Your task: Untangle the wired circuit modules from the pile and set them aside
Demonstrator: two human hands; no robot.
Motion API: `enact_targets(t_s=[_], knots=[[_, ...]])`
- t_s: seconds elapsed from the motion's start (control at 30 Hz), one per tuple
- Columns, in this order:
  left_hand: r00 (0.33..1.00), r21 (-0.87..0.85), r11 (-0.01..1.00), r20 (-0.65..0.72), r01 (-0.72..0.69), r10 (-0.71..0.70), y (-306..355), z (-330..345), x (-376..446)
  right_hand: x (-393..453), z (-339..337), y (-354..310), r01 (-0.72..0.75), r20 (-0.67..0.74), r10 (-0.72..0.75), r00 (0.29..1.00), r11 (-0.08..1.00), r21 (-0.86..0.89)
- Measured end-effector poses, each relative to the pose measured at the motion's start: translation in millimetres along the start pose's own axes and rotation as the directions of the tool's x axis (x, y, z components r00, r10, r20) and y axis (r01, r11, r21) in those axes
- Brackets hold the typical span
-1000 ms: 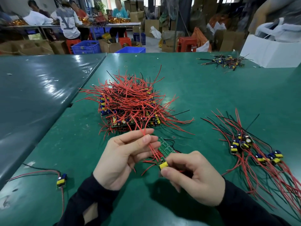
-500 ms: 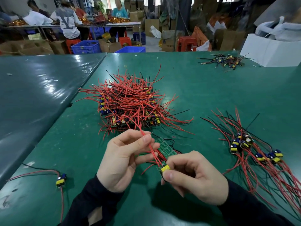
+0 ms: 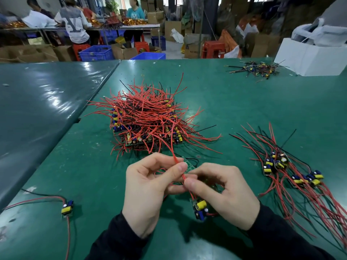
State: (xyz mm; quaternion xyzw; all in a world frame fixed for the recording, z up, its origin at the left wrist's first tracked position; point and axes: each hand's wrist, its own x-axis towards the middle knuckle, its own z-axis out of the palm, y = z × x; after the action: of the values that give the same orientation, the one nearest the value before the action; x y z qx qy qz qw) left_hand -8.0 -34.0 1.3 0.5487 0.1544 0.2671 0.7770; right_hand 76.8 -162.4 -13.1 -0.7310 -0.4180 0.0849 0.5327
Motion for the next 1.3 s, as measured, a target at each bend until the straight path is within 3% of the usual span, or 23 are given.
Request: enact_targets(t_s=[0.13, 0.23, 0.4, 0.47, 0.57, 0.7, 0.87, 1.03, 1.3], knots=[[0.998, -0.01, 1.0, -0.058, -0.008, 0.007, -2, -2, 2, -3, 7, -3, -0.138, 0.258, 0.085, 0.962, 0.971, 0.196], [0.999, -0.015, 0.999, -0.016, 0.038, -0.038, 4, -7, 6, -4, 7, -7, -0.218, 0.316, 0.109, 0.942, 0.918, 0.333], [0.97, -0.137, 0.962, 0.097, 0.236, -0.224, 10, -15, 13, -3, 2, -13, -0.246, 0.399, 0.08, 0.913, 0.89, 0.385], [0.971, -0.156, 0.96, 0.085, 0.232, -0.221, 10, -16, 13, -3, 1, -15, -0.256, 0.421, 0.079, 0.904, 0.888, 0.383], [0.994, -0.095, 0.99, 0.013, 0.108, -0.107, 8, -14, 11, -5, 3, -14, -0.227, 0.399, 0.072, 0.914, 0.907, 0.355], [0.994, 0.076, 0.993, -0.063, -0.085, 0.09, -1, -9, 8, -8, 7, -12, -0.12, 0.328, 0.053, 0.943, 0.975, 0.186], [0.998, 0.003, 1.0, -0.07, -0.006, 0.007, 4, -18, 15, -7, 6, -12, -0.156, 0.31, 0.088, 0.947, 0.968, 0.199], [0.983, 0.147, 0.981, -0.107, -0.13, 0.146, -1, -13, 13, -9, 8, -14, -0.127, 0.317, 0.076, 0.945, 0.981, 0.144], [0.981, 0.147, 0.979, -0.111, -0.14, 0.157, 5, -19, 16, -10, 7, -16, -0.124, 0.311, 0.07, 0.948, 0.98, 0.157]])
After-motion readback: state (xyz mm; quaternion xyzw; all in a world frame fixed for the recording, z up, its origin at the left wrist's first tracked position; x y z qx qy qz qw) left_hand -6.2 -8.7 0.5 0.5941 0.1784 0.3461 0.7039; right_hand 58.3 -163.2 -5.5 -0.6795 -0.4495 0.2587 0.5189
